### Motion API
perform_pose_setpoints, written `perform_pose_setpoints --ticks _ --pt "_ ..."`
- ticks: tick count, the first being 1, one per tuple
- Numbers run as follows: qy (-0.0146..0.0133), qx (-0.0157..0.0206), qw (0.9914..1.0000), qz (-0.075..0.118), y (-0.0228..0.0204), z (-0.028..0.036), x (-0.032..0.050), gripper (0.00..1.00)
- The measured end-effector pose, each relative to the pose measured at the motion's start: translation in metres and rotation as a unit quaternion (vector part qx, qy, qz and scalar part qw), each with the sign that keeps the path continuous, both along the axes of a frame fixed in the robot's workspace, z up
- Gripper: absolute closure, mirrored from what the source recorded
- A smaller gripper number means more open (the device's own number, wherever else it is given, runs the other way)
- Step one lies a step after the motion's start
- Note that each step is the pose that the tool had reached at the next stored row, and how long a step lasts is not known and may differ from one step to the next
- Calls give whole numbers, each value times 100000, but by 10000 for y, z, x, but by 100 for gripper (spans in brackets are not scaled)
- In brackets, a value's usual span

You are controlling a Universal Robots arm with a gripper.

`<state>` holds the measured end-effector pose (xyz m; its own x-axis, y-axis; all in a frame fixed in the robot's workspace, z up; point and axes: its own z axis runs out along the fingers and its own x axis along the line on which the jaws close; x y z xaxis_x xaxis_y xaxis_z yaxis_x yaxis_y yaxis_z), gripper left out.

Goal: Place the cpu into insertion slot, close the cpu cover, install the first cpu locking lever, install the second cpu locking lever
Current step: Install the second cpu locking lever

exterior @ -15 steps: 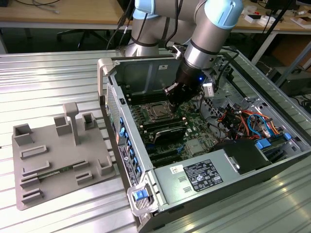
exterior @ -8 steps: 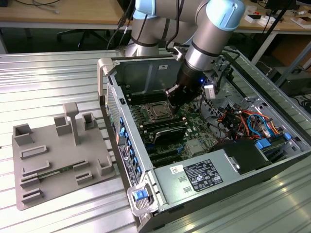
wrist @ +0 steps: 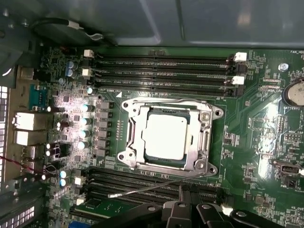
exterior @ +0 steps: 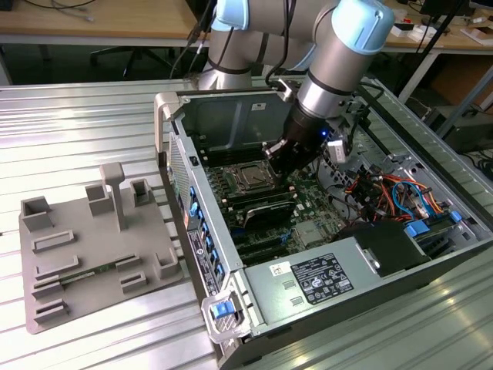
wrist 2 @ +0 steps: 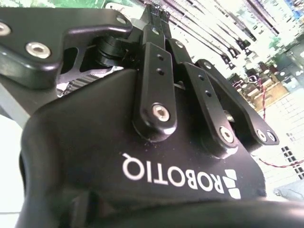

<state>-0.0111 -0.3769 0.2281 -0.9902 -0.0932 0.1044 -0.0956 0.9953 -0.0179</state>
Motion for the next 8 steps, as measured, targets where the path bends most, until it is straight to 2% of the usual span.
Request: perform_pose_setpoints --ticks 1,8 --pt "2 3 100000 0 -14 -2 0 89" --pt "4 94 100000 -3 -14 -75 1 89"
